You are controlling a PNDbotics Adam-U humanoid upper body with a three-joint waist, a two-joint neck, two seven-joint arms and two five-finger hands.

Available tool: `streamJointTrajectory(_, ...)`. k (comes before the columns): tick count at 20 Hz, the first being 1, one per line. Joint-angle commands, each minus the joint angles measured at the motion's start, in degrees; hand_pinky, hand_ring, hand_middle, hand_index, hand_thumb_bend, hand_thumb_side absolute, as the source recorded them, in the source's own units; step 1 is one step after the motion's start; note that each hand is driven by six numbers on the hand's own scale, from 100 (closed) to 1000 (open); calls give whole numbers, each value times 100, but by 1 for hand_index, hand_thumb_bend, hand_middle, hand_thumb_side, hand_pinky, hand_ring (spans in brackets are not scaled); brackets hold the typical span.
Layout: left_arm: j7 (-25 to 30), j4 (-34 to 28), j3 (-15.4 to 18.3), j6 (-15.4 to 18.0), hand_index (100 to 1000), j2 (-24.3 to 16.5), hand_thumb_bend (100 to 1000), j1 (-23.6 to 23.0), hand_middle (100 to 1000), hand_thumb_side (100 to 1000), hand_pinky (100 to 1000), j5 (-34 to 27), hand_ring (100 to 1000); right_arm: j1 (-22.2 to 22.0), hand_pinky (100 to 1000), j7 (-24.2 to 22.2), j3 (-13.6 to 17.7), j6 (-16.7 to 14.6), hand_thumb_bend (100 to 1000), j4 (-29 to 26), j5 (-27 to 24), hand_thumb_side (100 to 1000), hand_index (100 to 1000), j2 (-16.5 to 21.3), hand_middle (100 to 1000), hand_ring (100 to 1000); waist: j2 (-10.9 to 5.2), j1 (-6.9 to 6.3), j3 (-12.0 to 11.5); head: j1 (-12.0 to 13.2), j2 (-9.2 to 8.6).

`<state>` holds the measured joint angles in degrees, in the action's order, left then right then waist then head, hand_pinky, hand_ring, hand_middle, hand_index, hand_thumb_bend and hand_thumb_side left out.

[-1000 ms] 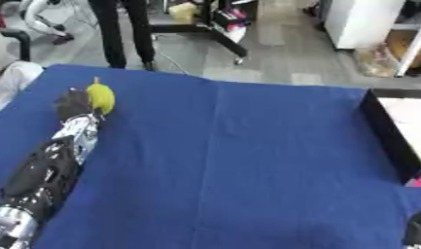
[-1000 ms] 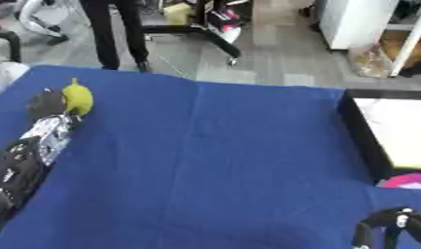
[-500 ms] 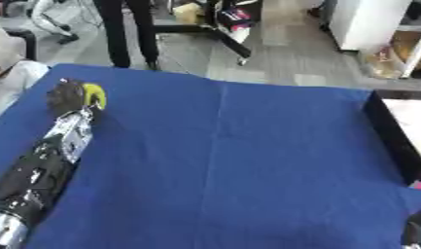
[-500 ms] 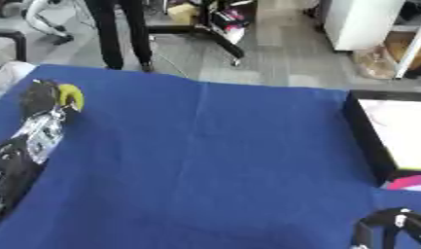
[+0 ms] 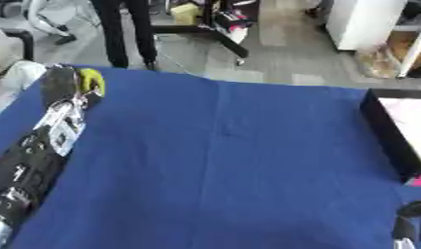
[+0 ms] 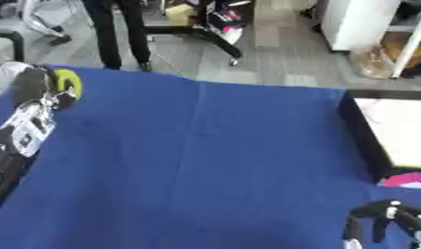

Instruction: Pick up the objects with one hand, pass them to the other hand, and then place them into the box on the other side of the table.

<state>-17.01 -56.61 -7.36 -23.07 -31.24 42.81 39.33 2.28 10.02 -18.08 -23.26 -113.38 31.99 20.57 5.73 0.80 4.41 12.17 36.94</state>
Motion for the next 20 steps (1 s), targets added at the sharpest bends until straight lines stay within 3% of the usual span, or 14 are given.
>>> streamJointTrajectory(1,267,-541,-408,261,475,2,100,27,337,201,622,-272,440,136,696,-267,-162,-265,100,-121,8,306,776,196,489,654,-92,-17,-16,-112,62)
streamJointTrajectory(2,356,-685,-552,350,476,39,100,-15,337,201,622,-361,441,164,698,-356,-186,-353,100,-121,-4,303,799,204,511,663,-96,-17,-22,-141,74)
streamJointTrajectory(3,443,-826,-693,436,476,63,100,-58,338,202,623,-447,442,185,696,-442,-191,-427,100,-121,-35,391,842,206,555,681,-100,-16,-28,-171,88)
streamJointTrajectory(4,522,-955,-822,516,477,102,100,-97,338,202,624,-527,442,210,688,-520,-201,-483,100,-121,-84,413,844,207,549,679,-103,-16,-30,-203,103)
streamJointTrajectory(9,931,-1620,-1401,925,479,220,100,-247,342,205,626,-936,445,311,619,-594,-228,-481,100,-121,-445,450,776,227,346,621,-118,-13,-40,-332,164)
streamJointTrajectory(13,1299,-2218,-1433,1293,480,111,100,-429,342,206,627,-1304,445,355,610,-470,-254,-425,100,-121,-600,452,760,247,305,613,-117,-13,-53,-384,182)
streamJointTrajectory(16,1556,-2635,-1560,1536,481,105,100,-547,343,209,624,-1561,446,435,565,-319,-279,-413,100,-121,-724,470,668,248,176,573,-117,-6,-60,-424,214)
streamJointTrajectory(19,1807,-3043,-1654,1478,481,76,100,-631,344,211,622,-1812,446,500,550,-138,-283,-382,100,-121,-792,468,657,271,180,562,-117,0,-78,-454,232)
streamJointTrajectory(20,1890,-3179,-1676,1419,481,64,100,-649,344,212,621,-1895,446,524,555,-78,-280,-375,100,-121,-796,385,677,276,191,564,-117,2,-82,-462,239)
